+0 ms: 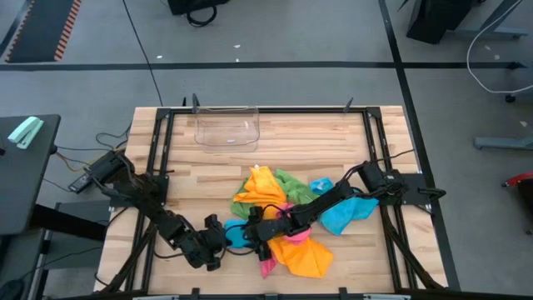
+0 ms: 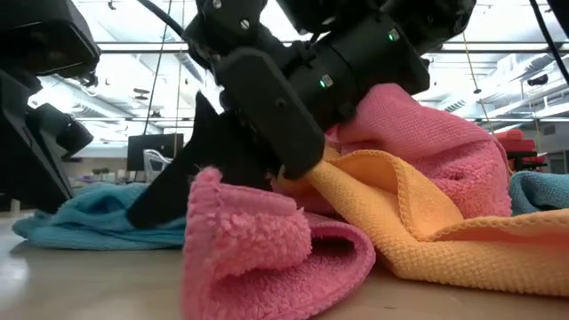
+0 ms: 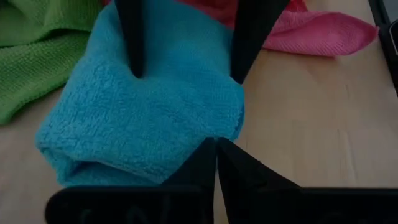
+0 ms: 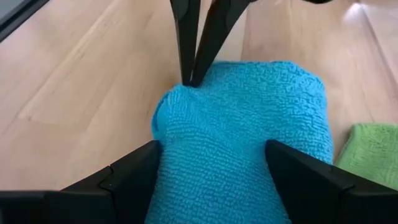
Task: Fold microfiber towels
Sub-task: Fold the left blue microfiber towel
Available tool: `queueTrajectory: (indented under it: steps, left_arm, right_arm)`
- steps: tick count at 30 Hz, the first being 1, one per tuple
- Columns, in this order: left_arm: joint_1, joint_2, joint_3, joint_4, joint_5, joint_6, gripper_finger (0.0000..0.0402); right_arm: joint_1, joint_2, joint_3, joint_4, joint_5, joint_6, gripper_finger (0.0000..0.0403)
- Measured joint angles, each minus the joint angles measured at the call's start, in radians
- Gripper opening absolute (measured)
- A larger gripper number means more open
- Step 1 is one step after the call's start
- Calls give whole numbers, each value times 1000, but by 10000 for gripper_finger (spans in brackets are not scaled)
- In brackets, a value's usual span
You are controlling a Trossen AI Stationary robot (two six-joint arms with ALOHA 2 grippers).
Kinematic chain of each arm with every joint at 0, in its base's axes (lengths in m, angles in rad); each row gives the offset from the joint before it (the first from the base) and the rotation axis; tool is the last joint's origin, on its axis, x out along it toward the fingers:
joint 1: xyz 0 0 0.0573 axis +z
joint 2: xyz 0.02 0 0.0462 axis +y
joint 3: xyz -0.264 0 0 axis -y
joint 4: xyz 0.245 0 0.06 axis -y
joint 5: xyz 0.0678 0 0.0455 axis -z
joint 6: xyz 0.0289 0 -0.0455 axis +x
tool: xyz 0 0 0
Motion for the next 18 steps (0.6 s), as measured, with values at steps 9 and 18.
queueTrajectory:
  steps: [9,18]
  left_arm:
    - [-19,-123,1,10,-53,215,25]
    - [-59,-116,1,-7,-132,481,58]
  right_arm:
    - [-4,-67,-1,-21,0,-14,302]
    - [-10,-168,-2,-158,-2,1,302]
